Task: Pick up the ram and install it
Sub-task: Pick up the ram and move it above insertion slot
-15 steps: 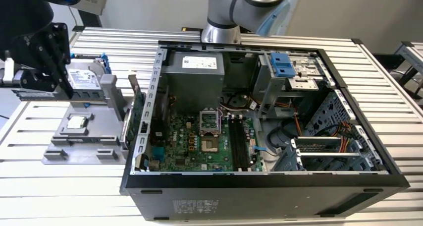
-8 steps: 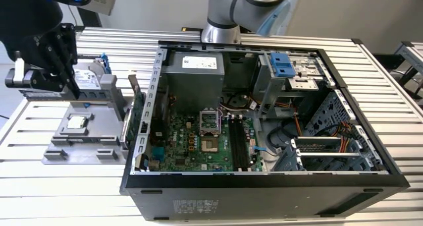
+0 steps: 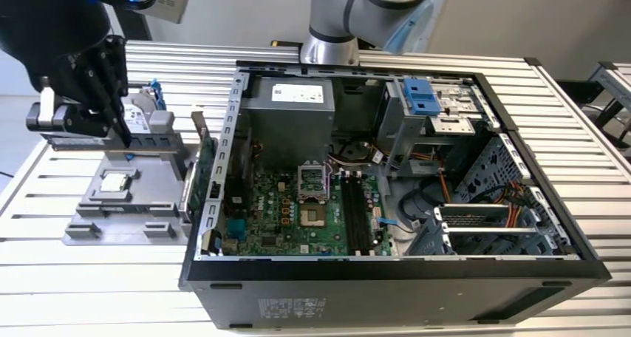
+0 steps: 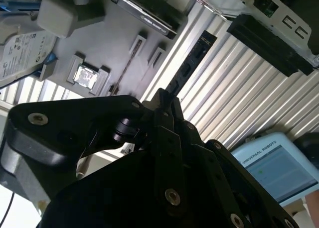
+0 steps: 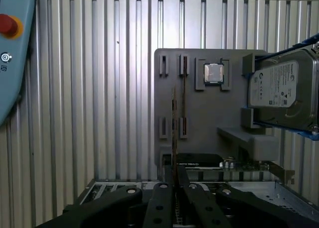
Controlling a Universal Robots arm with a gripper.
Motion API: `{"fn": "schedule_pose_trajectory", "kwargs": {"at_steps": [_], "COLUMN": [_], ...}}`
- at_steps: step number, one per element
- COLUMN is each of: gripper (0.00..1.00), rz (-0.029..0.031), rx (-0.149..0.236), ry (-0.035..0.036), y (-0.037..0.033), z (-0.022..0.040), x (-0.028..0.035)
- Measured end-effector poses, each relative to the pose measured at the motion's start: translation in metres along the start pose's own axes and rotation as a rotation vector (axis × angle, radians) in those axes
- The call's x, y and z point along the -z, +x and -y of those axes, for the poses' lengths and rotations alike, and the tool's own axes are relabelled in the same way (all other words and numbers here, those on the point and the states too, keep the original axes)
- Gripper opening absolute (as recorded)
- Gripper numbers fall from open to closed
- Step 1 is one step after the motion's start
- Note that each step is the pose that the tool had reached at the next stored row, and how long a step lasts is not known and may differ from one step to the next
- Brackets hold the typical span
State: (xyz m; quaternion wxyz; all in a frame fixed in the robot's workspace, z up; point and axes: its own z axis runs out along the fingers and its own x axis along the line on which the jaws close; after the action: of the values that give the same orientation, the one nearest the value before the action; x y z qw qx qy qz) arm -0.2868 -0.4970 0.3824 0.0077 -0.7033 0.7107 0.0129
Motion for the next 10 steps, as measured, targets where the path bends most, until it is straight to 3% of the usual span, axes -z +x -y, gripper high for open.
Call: {"fn": "schedule_pose_trajectory", "kwargs": {"at_steps": [10], "gripper": [0.00], "rz": [0.0000], "rx": [0.000], "ry": [-0.0015], "y": [-0.0002], "z": [0.0179], "x": [0.0001]}}
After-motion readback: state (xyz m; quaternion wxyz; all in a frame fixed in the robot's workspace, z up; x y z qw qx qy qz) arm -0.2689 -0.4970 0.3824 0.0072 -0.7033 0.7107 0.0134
